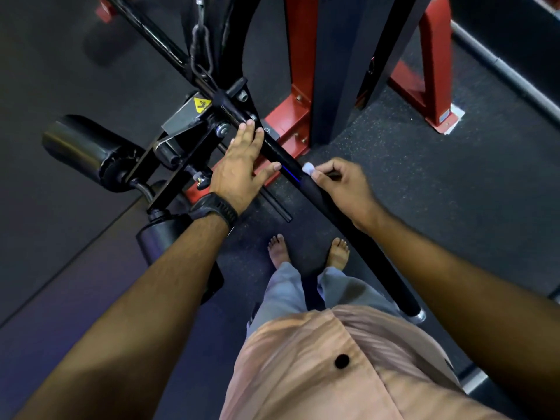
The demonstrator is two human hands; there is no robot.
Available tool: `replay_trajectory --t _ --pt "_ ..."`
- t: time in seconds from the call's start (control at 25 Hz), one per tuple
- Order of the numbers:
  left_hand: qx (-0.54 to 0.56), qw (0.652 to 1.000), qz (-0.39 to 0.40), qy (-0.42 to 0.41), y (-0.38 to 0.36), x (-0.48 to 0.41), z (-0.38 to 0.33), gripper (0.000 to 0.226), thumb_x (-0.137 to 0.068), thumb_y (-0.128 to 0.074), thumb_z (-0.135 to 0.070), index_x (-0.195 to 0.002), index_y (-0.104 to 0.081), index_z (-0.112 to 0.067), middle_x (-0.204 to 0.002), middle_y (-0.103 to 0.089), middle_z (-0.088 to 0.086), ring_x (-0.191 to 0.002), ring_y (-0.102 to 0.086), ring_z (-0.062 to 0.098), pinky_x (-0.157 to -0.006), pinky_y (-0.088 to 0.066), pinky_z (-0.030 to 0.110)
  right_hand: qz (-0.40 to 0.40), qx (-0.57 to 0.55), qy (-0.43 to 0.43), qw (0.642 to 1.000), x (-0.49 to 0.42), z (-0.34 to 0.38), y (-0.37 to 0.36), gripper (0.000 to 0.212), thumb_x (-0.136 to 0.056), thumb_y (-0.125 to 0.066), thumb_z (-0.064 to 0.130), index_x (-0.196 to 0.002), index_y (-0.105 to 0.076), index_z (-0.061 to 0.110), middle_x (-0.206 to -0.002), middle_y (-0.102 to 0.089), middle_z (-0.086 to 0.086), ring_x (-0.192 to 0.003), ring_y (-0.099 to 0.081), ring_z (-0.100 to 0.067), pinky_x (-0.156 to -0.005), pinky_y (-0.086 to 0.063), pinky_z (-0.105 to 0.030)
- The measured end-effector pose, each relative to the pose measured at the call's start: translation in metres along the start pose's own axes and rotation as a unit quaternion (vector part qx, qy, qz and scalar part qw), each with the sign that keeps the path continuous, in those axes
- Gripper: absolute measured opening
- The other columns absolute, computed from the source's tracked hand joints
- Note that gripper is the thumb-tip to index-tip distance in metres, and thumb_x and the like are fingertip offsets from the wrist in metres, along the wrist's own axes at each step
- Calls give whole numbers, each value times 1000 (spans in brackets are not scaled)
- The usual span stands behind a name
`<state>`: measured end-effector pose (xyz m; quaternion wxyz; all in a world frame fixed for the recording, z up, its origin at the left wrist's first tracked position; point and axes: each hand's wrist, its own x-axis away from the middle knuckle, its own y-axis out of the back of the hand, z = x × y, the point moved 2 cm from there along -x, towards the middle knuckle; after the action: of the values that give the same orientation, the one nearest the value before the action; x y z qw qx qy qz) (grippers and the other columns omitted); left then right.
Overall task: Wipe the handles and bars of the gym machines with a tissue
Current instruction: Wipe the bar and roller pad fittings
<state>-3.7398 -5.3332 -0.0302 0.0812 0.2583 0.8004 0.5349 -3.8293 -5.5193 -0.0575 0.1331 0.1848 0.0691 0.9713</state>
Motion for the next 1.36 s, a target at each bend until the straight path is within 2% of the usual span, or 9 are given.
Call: replay_trajectory --t 0.2,0.36,0.6,0.72,0.84,1.04,1.12,1.24,1.36 --pt "-6 1000 12 6 0 0 -6 74 -97 -53 -46 -155 -23 -10 -164 -9 6 -151 -4 17 -122 -19 39 -14 164 171 971 21 2 10 13 -87 -71 5 -99 -76 9 -100 -65 -1 -91 -66 -15 -84 -56 -29" --pt "-14 1000 13 2 0 0 -1 74 -98 -52 -46 -155 -22 -11 -165 -8 5 -151 -2 16 -123 -16 38 14 230 268 936 19 11 -2 11 -90 -69 14 -98 -75 10 -98 -64 -3 -86 -63 -14 -76 -56 -35" --pt "2 999 32 -13 -3 -2 5 79 -96 -52 -52 -156 -18 -12 -165 -4 4 -151 2 15 -123 -8 34 12 350 389 852 35 -2 -2 13 -91 -66 12 -95 -74 1 -96 -67 -10 -90 -59 -26 -74 -51 -30" --pt "-1 999 21 -28 -6 -2 8 76 -98 -50 -49 -156 -19 -10 -165 -6 7 -152 0 18 -123 -5 33 97 500 441 739 23 11 -20 18 -82 -73 1 -100 -70 -2 -101 -65 -12 -96 -56 -29 -75 -50 -29" --pt "-15 998 16 -53 -4 -3 11 69 -101 -46 -45 -154 -23 -7 -164 -10 10 -152 -3 20 -122 -3 32 116 572 431 688 45 5 -11 25 -84 -65 3 -108 -69 -3 -106 -65 -13 -103 -50 -30 -87 -53 -35" --pt "0 997 9 -73 -5 -7 14 63 -102 -45 -40 -152 -29 -4 -162 -18 13 -151 -8 22 -121 -3 32 207 725 411 513 33 30 -34 19 -88 -54 9 -97 -70 7 -99 -64 -8 -100 -55 -28 -96 -46 -38" --pt "-7 997 10 -82 -4 -9 16 62 -103 -44 -40 -151 -31 -4 -161 -21 12 -151 -10 22 -121 -4 32 166 708 405 555 37 27 -28 25 -93 -46 7 -99 -69 4 -103 -64 -13 -97 -57 -30 -89 -49 -41" --pt "-19 995 4 -95 -2 -10 18 61 -103 -41 -42 -152 -31 -6 -162 -22 10 -151 -11 20 -122 -5 33 71 620 351 698 71 11 -8 30 -96 -39 10 -107 -66 6 -106 -63 -12 -91 -57 -30 -76 -50 -42" --pt "-23 995 5 -99 -2 -10 17 62 -104 -39 -43 -153 -28 -6 -162 -20 9 -151 -9 20 -123 -5 34 -2 534 232 813 74 5 -8 24 -95 -52 3 -115 -63 9 -108 -56 -10 -89 -54 -27 -77 -51 -41"
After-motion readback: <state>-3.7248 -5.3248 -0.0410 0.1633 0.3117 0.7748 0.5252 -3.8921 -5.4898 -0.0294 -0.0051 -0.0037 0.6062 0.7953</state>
